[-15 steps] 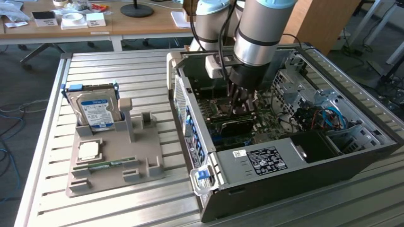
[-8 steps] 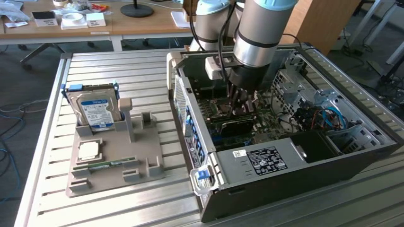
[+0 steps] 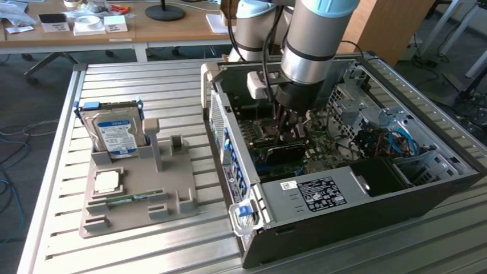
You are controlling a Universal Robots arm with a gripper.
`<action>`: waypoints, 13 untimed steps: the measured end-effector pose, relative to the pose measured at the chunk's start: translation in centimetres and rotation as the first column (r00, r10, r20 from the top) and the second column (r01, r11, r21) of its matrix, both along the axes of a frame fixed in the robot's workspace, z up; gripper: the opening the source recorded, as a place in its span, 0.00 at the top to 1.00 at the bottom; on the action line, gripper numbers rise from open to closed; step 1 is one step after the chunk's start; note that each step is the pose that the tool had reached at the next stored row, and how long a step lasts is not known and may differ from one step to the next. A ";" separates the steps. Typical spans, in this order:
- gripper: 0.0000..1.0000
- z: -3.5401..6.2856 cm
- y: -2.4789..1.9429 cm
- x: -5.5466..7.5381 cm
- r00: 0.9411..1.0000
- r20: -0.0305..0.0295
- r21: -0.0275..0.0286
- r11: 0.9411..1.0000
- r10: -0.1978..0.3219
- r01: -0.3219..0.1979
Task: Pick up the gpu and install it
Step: 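Press down on the gpu until it lock into place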
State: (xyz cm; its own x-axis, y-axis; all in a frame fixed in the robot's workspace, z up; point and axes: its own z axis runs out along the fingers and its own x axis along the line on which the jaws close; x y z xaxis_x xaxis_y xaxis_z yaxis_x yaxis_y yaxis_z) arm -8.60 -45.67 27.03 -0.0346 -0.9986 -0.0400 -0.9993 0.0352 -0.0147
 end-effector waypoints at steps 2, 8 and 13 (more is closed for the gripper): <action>0.89 -0.03 -0.05 0.0 1.000 0.000 0.000 1.000 0.000 0.000; 0.89 -0.33 -0.12 0.0 1.000 0.000 0.000 1.000 0.000 0.000; 0.89 -0.39 -0.12 0.0 1.000 0.000 0.000 1.000 0.000 0.000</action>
